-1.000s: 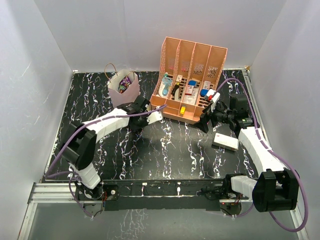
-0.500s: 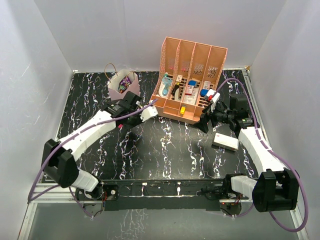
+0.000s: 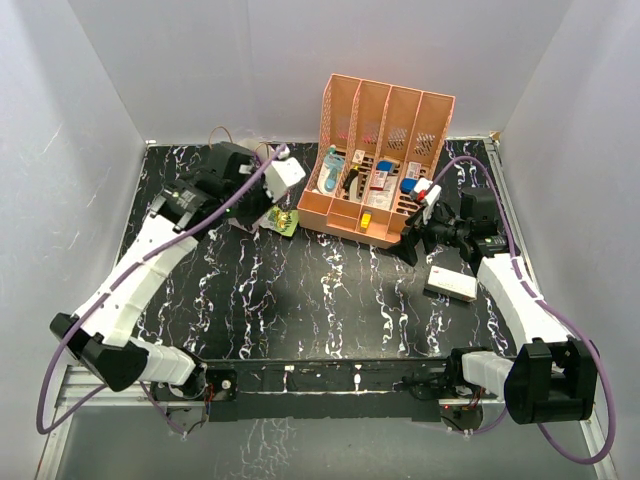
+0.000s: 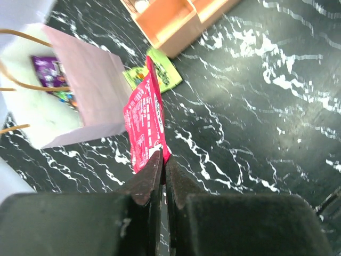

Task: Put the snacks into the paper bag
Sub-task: Place the snack in the paper bag.

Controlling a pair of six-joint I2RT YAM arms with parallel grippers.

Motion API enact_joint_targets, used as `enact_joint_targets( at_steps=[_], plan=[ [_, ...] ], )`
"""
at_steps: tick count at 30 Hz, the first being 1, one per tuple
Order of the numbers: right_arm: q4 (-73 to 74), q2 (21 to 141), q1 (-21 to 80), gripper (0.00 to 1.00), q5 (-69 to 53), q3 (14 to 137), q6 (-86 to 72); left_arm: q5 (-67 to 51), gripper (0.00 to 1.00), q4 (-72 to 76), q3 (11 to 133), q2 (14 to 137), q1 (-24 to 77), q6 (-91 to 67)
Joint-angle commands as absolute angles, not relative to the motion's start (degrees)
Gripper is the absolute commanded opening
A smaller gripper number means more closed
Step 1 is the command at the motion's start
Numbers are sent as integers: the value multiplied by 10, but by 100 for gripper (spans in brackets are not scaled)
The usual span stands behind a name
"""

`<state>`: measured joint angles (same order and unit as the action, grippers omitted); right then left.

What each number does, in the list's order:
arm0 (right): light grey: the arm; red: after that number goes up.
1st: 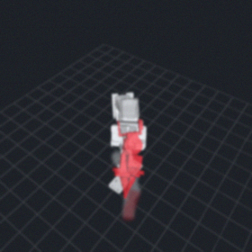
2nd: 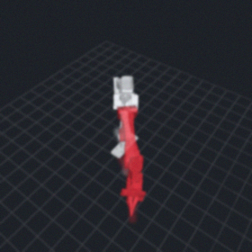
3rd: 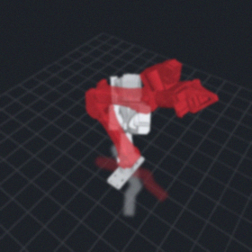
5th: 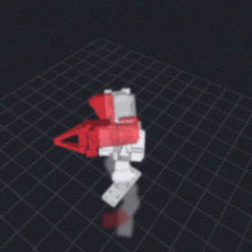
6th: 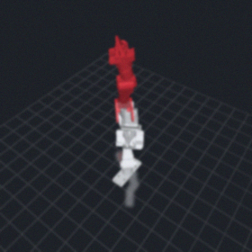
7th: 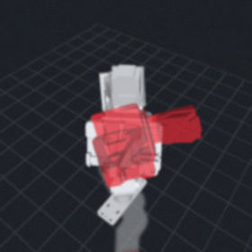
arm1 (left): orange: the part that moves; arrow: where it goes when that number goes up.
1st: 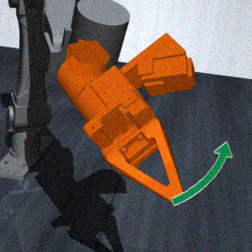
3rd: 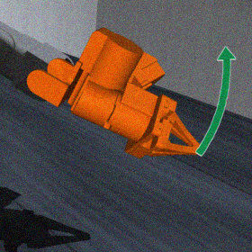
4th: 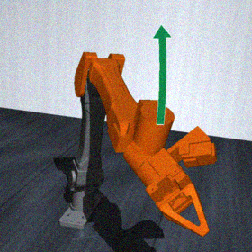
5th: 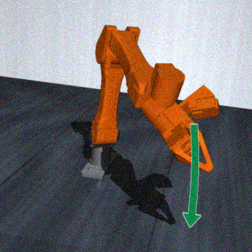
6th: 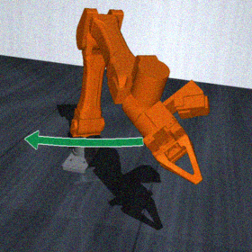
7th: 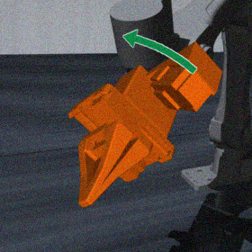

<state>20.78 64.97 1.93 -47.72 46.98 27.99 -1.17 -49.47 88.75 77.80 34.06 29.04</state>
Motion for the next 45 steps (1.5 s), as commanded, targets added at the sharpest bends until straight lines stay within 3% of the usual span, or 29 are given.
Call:
enact_joint_targets(
  at_steps=[1, 8, 17, 26, 45],
  plan=[
    [184, 635, 9, 98, -479, 477, 279, -27, 0, -521, 981, 773, 319, 244],
    [184, 636, 6, 98, -487, 479, 278, -39, 0, -479, 1111, 821, 247, 180],
    [188, 627, 5, 98, -490, 481, 277, -93, 0, -404, 1153, 898, 158, 122],
    [199, 629, 5, 98, -499, 487, 279, -159, 0, -363, 1117, 956, 107, 88],
    [207, 636, 5, 98, -507, 491, 282, -227, 0, -317, 1056, 1022, 103, 48]
  ],
)
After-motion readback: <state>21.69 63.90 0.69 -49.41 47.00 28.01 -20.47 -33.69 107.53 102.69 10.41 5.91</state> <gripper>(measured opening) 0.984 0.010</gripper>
